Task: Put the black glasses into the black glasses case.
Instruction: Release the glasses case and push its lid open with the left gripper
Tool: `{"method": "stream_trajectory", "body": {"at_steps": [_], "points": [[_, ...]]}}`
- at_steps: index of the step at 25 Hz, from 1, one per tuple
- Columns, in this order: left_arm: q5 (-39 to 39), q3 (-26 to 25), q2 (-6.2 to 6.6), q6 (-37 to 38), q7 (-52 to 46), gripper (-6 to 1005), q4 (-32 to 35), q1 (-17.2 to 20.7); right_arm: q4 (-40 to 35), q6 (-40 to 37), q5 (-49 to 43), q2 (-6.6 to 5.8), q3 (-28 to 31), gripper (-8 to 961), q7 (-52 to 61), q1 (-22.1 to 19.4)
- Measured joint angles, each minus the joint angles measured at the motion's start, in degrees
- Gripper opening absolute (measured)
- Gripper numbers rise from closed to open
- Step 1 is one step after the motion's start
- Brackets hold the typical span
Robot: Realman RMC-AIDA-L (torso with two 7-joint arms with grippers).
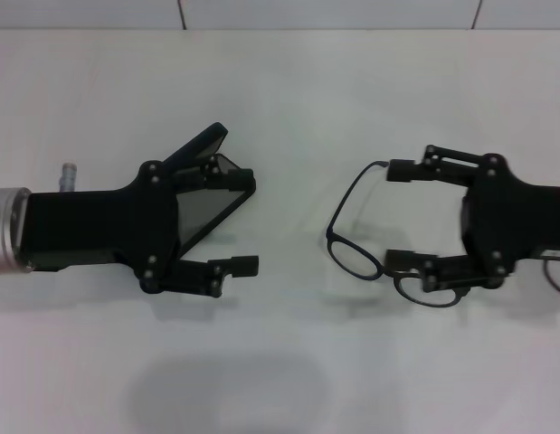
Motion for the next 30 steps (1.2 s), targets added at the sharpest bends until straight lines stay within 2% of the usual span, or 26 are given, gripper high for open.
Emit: {"method": "stream_trajectory", "body": {"at_steps": [4,7,14,16,19,21,25,27,30], "points": [[1.6,0.2,0.51,0.3,-0.1,852,1.8,0.2,0.5,2.1,-1.7,1.96,-0.1,843,-0.3,1.1],[2.2,0.3,0.53,0.9,0.0,852,2.2,0.7,1.7,3.6,-2.9,2.55,-0.7,843,-0.3,2.0],[1.4,-0.6,0.10,1.2,0.2,853,2.1,1.4,2.2,3.9,-2.7,2.44,-1.3,843,-0.3,1.7],[-0.2,-3.5,-0.51,0.8,-1.2,853,2.0,1.4,1.5,3.6,-2.6,1.96,-1.1,843,-0.1,1.3],[-0.5,-9.5,-1.30,-2.1,-9.4,853,4.0,0.8,-0.4,3.5,-2.6,0.98,-0.5,843,1.0,-0.3],[2.4,-10.8,-1.25,-6.7,-17.6,851,6.9,-0.4,-2.4,3.6,-2.6,0.35,0.7,843,2.3,-2.1],[15.3,-10.6,-1.25,-15.2,-34.8,848,14.8,-4.1,-4.9,3.8,-2.7,-0.14,4.2,843,3.2,-5.5],[22.9,-10.3,-2.10,-16.7,-41.7,846,19.6,-5.6,-5.0,3.9,-2.8,-0.16,5.0,843,3.2,-6.0],[31.0,-10.1,-4.55,-18.4,-45.8,843,25.9,-6.3,-4.8,4.0,-3.0,-0.13,5.0,843,3.2,-6.0]]}}
